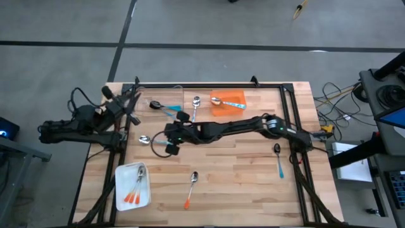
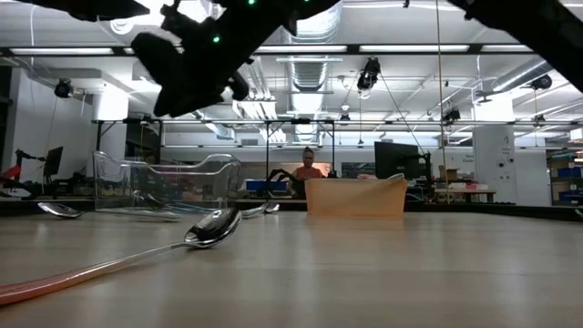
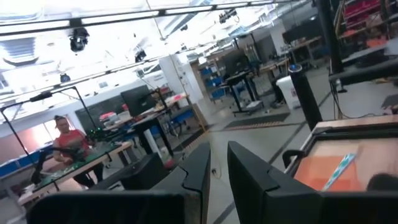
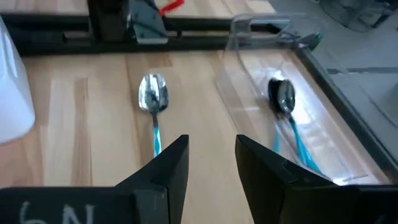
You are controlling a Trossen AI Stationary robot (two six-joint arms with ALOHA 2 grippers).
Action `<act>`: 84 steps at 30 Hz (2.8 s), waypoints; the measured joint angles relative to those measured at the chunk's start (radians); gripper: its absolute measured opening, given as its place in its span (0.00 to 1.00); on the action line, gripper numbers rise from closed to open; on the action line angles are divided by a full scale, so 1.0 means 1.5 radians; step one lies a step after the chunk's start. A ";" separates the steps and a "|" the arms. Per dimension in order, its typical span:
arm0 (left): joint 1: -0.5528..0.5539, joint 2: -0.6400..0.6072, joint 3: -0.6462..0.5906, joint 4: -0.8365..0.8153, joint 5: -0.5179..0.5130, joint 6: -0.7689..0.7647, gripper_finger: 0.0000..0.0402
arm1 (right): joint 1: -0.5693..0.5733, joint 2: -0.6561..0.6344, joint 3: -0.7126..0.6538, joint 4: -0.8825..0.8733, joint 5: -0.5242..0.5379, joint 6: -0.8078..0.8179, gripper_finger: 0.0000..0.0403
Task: Sort silverware by color (type)
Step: Put the light blue spoon into the orange bin
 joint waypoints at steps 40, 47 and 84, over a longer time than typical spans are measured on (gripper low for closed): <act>0.000 -0.045 -0.006 -0.007 0.008 0.011 0.09 | -0.040 0.234 0.147 0.059 -0.135 0.014 0.47; 0.000 -0.045 -0.006 -0.007 0.008 0.013 0.09 | -0.047 0.234 0.123 0.063 -0.142 0.020 0.47; 0.000 -0.044 -0.006 -0.006 0.008 0.016 0.09 | -0.036 0.096 0.108 -0.167 -0.211 -0.019 0.07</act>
